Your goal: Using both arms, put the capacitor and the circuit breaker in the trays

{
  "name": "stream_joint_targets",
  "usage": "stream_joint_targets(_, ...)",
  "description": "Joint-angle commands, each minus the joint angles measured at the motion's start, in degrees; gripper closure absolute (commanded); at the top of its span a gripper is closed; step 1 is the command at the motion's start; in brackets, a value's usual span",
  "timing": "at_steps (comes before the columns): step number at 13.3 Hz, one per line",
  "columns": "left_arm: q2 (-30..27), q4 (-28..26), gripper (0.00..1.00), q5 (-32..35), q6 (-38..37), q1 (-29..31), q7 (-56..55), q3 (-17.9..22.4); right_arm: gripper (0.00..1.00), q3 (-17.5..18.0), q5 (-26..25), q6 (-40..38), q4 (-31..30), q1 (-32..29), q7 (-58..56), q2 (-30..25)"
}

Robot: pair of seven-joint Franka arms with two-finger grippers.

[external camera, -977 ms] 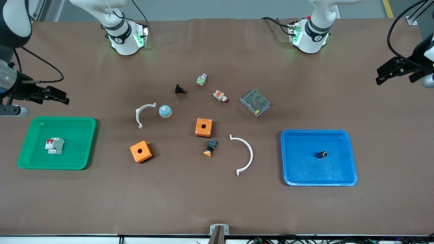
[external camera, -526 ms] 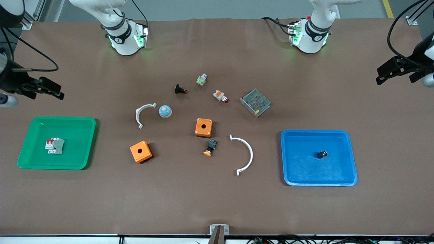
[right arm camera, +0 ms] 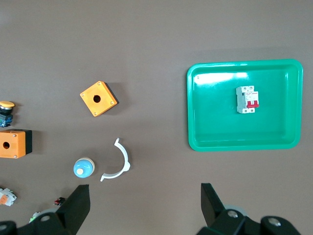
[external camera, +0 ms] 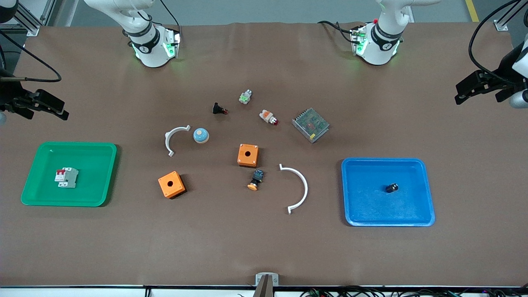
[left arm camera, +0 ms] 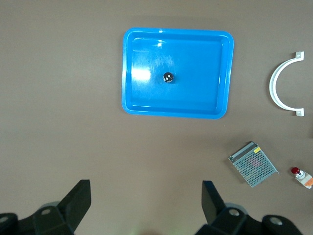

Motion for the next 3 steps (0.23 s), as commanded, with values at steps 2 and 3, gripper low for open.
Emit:
stream_joint_targets(2, 0.32, 1.61, 0.00, 0.28, -0.16, -0.11, 0.30, 0.15, 0.00, -0.11, 0.12, -0.32, 1.96, -0.23, 0.01, -0.01)
stream_joint_targets(3, 0.32, 1.70, 0.00, 0.37, -0.16, -0.11, 0.30, 0.15, 0.00, -0.11, 0.12, -0.23, 2.05, -0.23, 0.01, -0.01)
